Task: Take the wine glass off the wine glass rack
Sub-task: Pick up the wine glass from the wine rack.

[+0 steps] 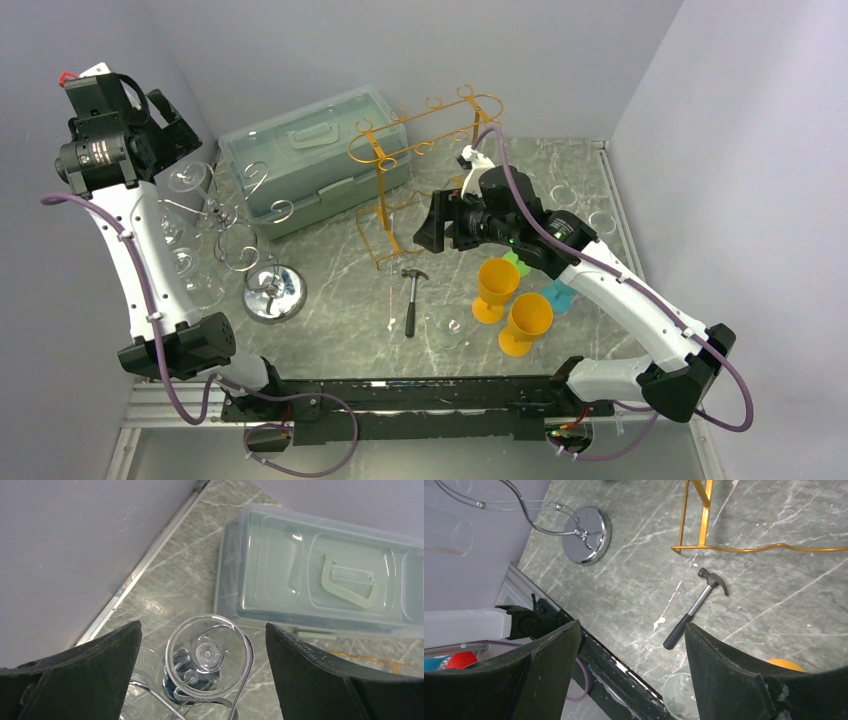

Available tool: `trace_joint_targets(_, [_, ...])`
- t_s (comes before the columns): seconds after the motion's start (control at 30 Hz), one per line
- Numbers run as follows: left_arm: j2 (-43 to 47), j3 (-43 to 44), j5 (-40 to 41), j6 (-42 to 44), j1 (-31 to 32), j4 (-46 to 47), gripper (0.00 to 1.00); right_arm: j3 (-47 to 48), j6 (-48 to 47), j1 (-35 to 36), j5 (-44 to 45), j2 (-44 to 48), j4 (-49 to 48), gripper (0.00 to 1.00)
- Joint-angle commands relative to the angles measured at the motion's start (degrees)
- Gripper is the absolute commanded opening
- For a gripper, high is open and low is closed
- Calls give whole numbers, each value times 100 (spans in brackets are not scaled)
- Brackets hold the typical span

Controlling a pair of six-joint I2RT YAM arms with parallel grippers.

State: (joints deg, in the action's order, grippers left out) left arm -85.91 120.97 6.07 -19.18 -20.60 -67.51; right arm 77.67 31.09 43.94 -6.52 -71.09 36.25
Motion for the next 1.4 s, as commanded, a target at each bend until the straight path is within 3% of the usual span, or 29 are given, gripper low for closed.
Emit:
trace_joint_targets(0.0, [29,-270,-724,-42,-117,239,98,-195,-194,-27,-134,209,-311,79])
trace_joint_targets(0.23, [48,-750,-1035,-277,-127,456,90,-305,-316,-26,-147,244,-299,79])
trace_joint_targets(0.6, [54,-825,-1068,-507,-123,472,79,-218,-487,-31,-6,201,-197,79])
trace_joint_targets(1.03, [301,-996,-866,-552,-125,378,82,-249,-525,-35,-42,157,-265,80])
trace_joint_targets(1.37, [352,-852,-887,-578,-127,341,69,-235,-551,-44,2,183,-276,80])
